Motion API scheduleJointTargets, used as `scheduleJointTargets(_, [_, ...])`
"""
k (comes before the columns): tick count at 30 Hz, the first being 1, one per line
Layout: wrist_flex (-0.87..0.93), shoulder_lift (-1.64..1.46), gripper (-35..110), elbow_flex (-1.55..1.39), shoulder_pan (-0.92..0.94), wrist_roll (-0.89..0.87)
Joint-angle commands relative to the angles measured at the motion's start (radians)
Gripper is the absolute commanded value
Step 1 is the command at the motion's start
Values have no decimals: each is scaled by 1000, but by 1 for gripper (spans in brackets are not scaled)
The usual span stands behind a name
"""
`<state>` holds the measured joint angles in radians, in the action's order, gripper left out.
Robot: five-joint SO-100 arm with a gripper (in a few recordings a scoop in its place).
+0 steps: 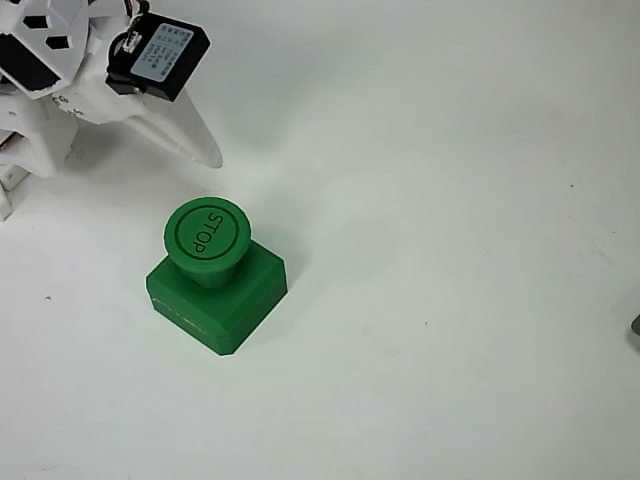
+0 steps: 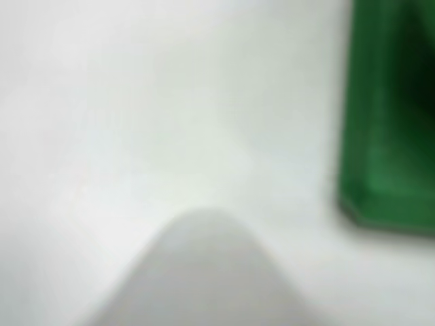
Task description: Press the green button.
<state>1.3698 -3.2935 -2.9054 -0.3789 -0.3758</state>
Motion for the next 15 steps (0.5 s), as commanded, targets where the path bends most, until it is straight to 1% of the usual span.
scheduleJointTargets(1, [17,-15,0,114,-18,3])
scheduleJointTargets(4, [21,-11,0,173,-5,52])
scheduleJointTargets(10, [57,215,0,380,48,147])
scheduleJointTargets(15, [121,347,0,520,149,242])
